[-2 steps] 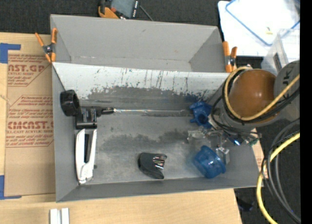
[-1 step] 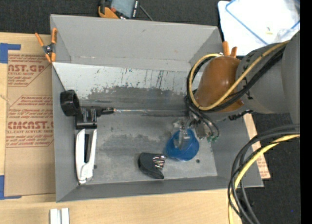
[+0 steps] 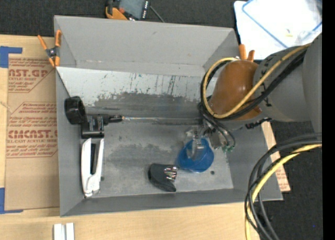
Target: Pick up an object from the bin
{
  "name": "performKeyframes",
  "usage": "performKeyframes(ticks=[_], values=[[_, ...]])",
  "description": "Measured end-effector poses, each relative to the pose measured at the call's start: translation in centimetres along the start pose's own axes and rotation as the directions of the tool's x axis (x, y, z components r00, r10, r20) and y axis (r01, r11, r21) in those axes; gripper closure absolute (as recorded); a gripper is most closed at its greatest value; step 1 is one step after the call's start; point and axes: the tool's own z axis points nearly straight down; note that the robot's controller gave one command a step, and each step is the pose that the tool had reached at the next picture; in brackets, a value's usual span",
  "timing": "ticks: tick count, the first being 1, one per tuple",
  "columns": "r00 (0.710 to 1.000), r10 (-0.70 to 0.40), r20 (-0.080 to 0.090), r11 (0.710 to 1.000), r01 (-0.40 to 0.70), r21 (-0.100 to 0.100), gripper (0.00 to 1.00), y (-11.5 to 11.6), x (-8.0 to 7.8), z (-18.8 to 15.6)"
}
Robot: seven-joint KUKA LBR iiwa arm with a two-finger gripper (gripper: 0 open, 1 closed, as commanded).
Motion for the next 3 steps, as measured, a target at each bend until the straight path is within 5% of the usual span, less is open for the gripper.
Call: performKeyframes(ticks=[1, 2, 3], values=[[1.0, -0.001, 0.008, 1.0, 0.001, 0.002, 1.0, -1.1, 0.2, -7.3], [1.0, 0.015, -0.01, 1.0, -0.015, -0.004, 1.0, -0.4, 0.8, -3.3], [1.0, -0.01, -0.009, 1.0, 0.01, -0.003, 1.0, -0.4, 0.7, -3.5]])
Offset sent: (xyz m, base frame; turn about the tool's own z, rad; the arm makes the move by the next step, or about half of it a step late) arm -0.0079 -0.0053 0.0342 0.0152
